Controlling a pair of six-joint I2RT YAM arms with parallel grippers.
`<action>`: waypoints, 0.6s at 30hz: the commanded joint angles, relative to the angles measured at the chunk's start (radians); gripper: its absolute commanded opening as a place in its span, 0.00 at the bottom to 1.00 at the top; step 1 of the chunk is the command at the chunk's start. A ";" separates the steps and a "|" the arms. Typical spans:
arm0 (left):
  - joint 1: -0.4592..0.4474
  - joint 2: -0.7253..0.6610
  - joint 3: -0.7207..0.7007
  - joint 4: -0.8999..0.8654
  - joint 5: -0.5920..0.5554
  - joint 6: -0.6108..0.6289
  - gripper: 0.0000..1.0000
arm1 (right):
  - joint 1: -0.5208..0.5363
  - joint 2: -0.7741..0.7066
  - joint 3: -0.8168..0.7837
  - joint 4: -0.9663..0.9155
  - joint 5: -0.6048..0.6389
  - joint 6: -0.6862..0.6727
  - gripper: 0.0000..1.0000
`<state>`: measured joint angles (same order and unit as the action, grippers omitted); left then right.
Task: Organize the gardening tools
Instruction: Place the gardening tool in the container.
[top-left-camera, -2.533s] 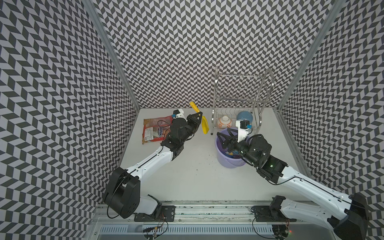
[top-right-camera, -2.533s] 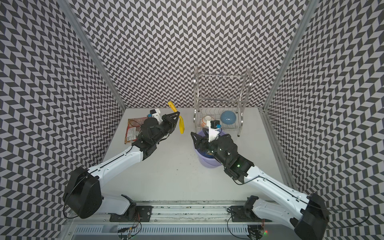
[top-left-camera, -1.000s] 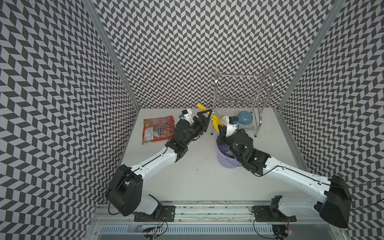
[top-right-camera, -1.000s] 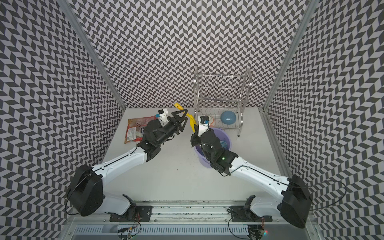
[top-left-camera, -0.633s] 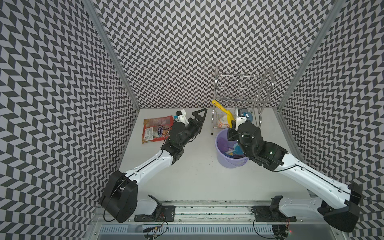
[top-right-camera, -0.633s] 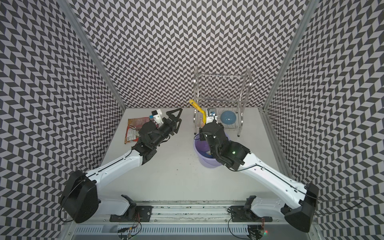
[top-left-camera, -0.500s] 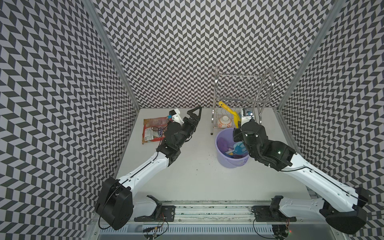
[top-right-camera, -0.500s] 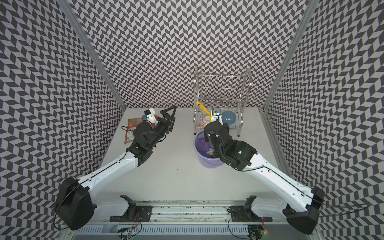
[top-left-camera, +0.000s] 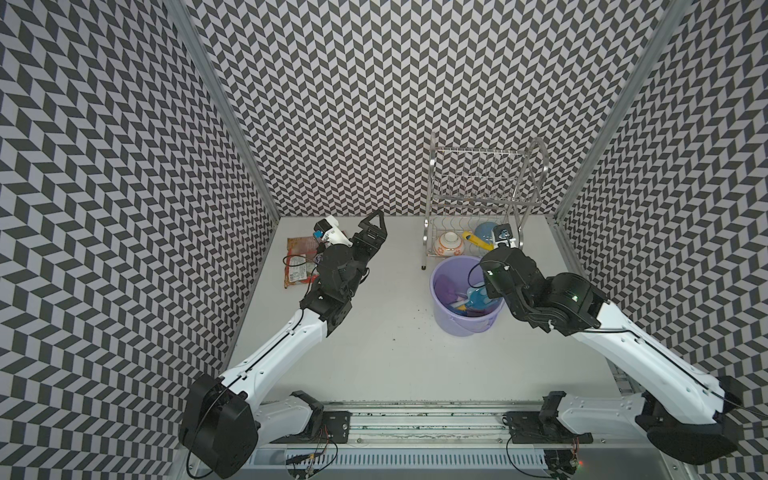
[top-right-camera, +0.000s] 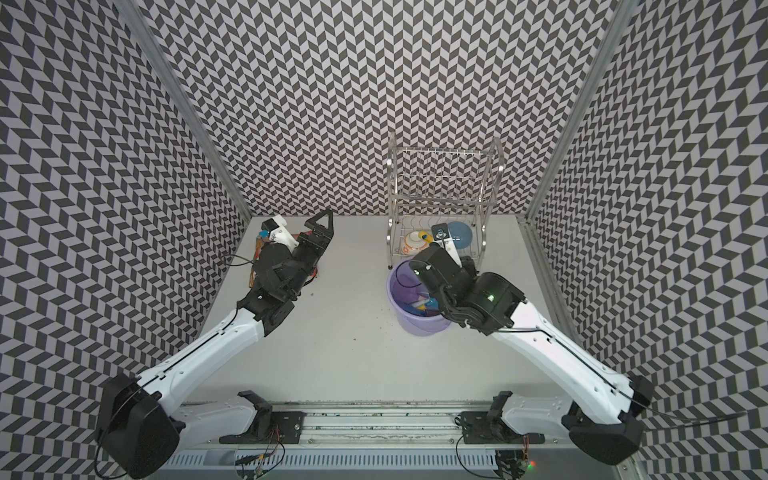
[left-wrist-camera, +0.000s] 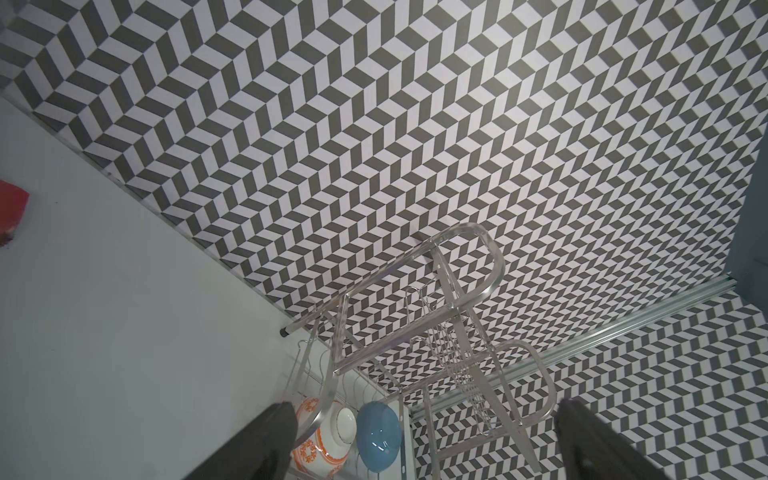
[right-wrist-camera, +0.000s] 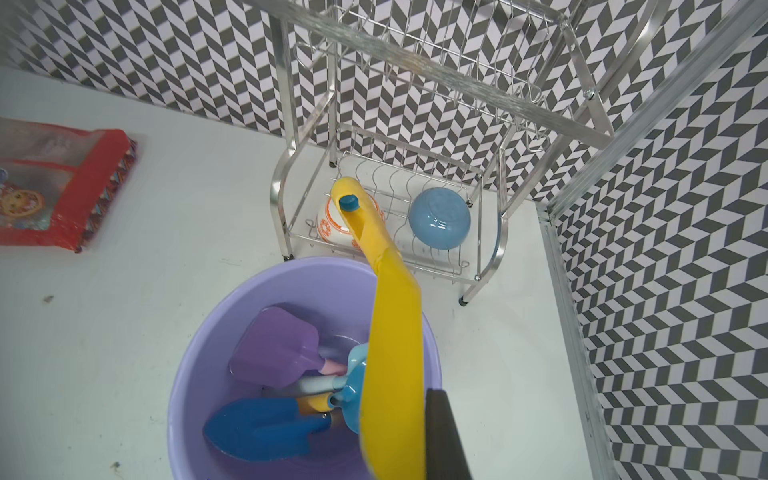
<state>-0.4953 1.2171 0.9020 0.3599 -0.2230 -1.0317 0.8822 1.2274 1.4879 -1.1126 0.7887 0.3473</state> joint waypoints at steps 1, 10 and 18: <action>0.016 0.053 0.047 -0.047 0.049 0.077 1.00 | -0.002 -0.026 0.032 -0.070 -0.010 0.033 0.00; 0.045 0.145 0.136 -0.143 0.128 0.156 1.00 | -0.002 -0.008 0.068 -0.186 -0.083 0.059 0.01; 0.057 0.140 0.127 -0.140 0.137 0.151 1.00 | -0.002 -0.004 0.067 -0.196 -0.150 0.038 0.04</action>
<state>-0.4446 1.3613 1.0084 0.2371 -0.1055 -0.9051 0.8822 1.2263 1.5436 -1.3182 0.6685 0.3870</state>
